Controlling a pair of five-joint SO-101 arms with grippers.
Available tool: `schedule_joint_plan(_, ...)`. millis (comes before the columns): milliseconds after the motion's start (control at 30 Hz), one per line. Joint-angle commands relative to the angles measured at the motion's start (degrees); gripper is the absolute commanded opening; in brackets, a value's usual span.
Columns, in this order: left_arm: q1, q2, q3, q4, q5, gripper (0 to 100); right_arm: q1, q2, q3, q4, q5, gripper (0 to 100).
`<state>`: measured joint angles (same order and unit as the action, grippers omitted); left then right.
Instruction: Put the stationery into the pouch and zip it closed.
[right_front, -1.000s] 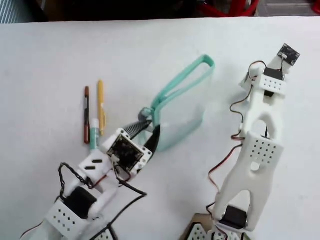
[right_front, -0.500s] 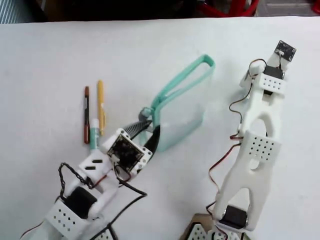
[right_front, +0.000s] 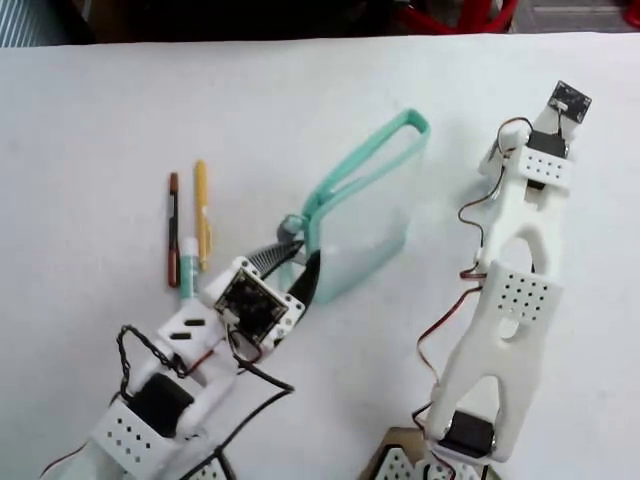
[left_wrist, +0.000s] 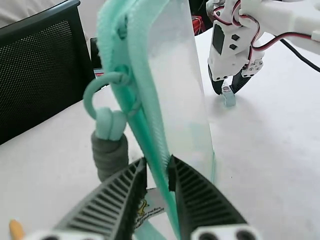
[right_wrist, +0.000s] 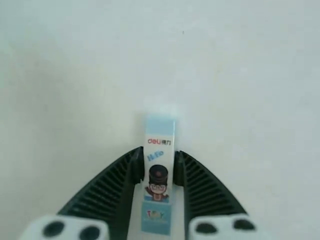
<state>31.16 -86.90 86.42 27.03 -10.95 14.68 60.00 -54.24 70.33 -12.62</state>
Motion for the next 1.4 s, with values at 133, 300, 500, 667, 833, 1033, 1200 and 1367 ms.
schedule_joint_plan(133,-0.7,-0.7,-0.8,-1.2,0.6,9,-2.1,-4.2,-2.0,5.8,0.6,1.8)
schedule_joint_plan(300,-0.7,-0.7,-0.9,-1.2,0.6,9,-6.7,-7.0,-2.0,11.1,0.9,1.8)
schedule_joint_plan(500,-0.7,-0.7,-1.3,-1.2,0.6,9,-6.5,-11.6,-2.0,15.9,0.7,1.8)
schedule_joint_plan(667,-0.5,-0.7,-1.1,-1.2,0.6,9,-3.9,-22.4,-1.6,22.5,0.7,1.8)
schedule_joint_plan(833,-0.4,-0.7,-1.1,-1.2,0.6,9,-3.1,-33.9,-1.6,27.7,0.7,1.8)
schedule_joint_plan(1033,-0.7,-0.7,-1.0,-1.2,0.6,9,-7.7,-51.9,1.2,28.0,1.1,1.8)
schedule_joint_plan(1200,-0.7,-0.7,-0.9,-1.2,0.6,9,-16.3,-68.4,2.4,27.6,3.0,1.8)
schedule_joint_plan(1367,-0.7,-0.7,1.1,-3.3,0.6,9,-23.8,-78.1,4.2,26.9,12.5,1.8)
